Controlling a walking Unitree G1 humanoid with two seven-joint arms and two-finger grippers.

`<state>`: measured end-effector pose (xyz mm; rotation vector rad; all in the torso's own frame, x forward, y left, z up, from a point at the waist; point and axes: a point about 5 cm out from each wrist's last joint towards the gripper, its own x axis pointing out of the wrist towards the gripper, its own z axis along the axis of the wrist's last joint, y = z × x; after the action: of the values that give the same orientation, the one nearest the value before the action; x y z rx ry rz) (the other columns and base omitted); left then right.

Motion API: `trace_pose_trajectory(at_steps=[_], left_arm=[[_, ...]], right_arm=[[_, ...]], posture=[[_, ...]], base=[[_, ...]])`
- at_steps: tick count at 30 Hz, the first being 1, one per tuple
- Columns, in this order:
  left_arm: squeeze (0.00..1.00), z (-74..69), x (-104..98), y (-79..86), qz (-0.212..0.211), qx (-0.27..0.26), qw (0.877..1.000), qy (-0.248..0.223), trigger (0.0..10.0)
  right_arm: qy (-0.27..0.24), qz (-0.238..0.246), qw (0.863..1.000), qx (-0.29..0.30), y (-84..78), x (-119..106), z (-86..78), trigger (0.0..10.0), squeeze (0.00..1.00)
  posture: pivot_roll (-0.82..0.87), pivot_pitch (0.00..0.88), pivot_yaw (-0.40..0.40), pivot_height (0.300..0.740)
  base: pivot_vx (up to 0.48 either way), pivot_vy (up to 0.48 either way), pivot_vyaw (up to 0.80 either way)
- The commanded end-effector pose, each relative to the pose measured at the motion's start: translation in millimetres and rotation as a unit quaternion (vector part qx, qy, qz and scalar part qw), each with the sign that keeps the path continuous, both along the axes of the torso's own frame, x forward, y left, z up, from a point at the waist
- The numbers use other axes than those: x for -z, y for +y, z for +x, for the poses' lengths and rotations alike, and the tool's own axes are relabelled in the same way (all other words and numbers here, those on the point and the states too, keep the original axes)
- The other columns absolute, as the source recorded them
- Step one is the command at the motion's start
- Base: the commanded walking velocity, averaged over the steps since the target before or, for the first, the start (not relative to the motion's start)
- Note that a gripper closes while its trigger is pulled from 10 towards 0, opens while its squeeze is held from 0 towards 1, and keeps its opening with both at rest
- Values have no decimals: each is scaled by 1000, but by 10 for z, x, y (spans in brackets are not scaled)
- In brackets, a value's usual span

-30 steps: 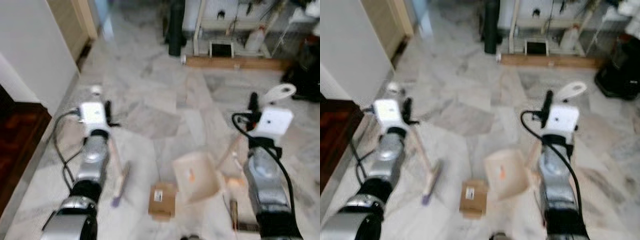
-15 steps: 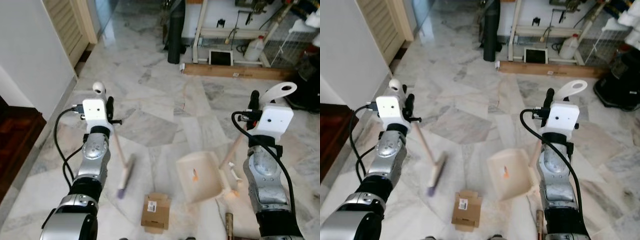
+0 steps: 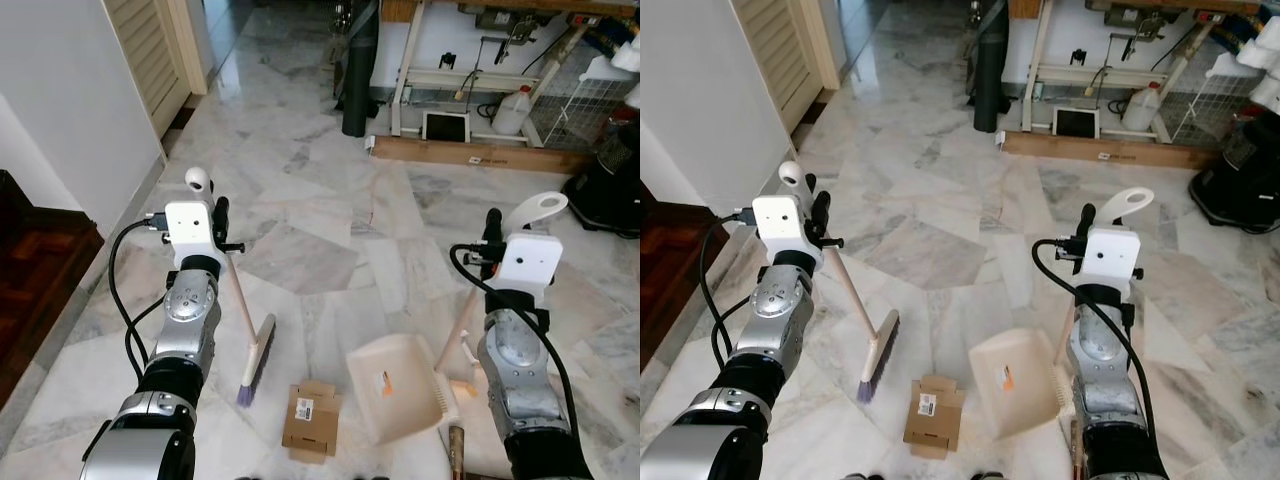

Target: Sweep floor

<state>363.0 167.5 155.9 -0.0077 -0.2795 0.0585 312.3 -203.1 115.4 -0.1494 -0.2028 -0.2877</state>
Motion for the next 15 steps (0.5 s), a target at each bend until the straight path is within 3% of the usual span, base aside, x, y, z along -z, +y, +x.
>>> trace_pose_trajectory(at_steps=[1, 15], left_arm=[[0, -14, -84, 33, 7, 1, 1000, -19, 10000], [0, -67, -79, 76, 12, 2, 1000, -16, 10000]], right_arm=[[1, 5, 1000, 4, 6, 59, -25, 10000, 0], [29, -4, 1000, -1, 63, 276, 2, 10000, 0]], posture=[[-27, 178, -2, 740], [16, 218, 5, 740]], base=[[0, 0, 0], [0, 0, 0]])
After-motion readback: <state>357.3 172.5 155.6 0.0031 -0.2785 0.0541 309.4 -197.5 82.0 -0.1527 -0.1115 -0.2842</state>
